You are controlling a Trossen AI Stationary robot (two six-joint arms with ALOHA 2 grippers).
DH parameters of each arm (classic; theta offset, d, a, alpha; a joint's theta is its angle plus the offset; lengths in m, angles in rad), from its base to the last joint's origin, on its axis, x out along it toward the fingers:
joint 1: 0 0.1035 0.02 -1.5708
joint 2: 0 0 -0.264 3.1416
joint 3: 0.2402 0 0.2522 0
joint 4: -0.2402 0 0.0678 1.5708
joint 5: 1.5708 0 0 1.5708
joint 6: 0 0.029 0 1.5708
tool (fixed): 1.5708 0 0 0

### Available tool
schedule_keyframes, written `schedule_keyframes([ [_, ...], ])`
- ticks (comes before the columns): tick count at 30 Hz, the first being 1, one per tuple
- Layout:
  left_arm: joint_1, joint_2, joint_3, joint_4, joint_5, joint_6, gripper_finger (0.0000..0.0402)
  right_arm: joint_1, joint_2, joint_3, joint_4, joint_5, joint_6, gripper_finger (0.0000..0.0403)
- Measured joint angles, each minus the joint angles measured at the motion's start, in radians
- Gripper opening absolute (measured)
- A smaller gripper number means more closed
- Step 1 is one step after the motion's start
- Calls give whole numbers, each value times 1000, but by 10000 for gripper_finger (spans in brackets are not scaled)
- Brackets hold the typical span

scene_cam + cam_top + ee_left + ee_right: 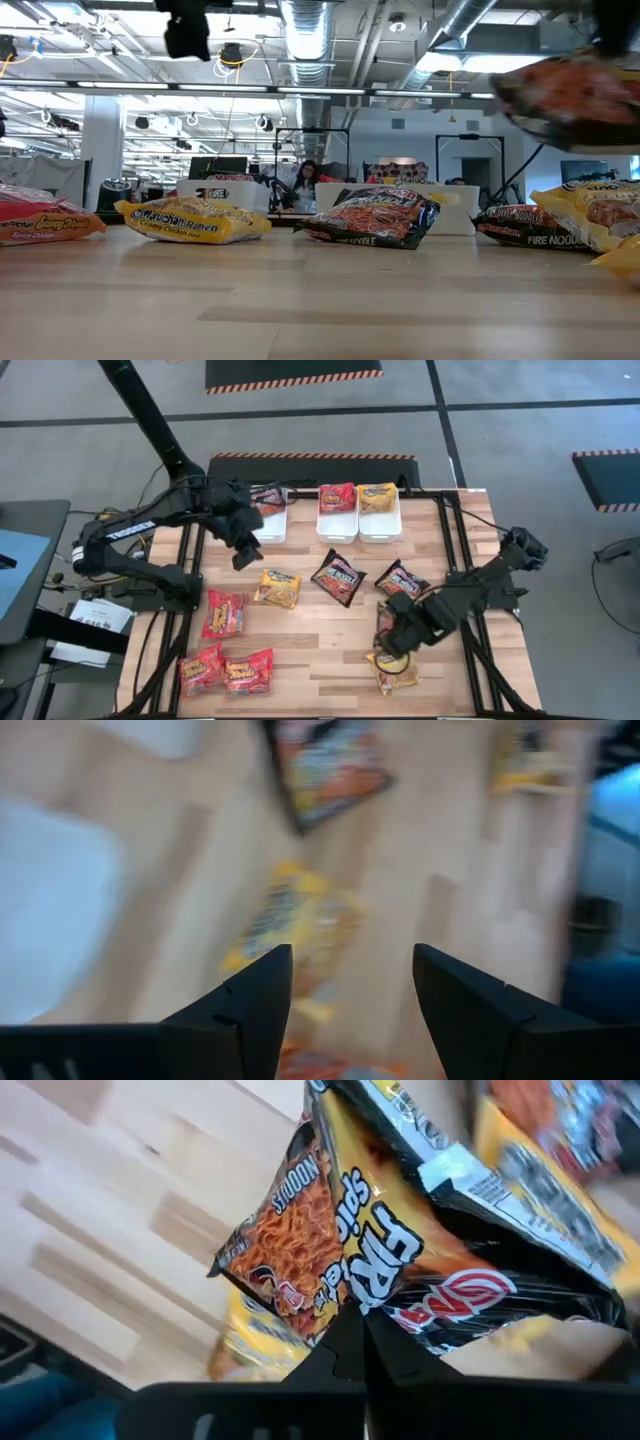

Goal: Sort Maruchan noodles
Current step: Put the black noodle pack into the left white bin

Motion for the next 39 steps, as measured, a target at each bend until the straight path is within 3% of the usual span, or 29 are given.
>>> schedule_keyframes([
  [15, -6, 243, 0, 206, 313, -41, 196, -247, 0, 0, 248, 19, -499, 3],
  [25, -42, 325, 0, 381, 319, -136, 196, -366, 0, 0, 413, 8, -707, 3],
  [39, -82, 332, 0, 554, 285, -221, 196, -392, -1, 1, 537, -12, -779, 3],
])
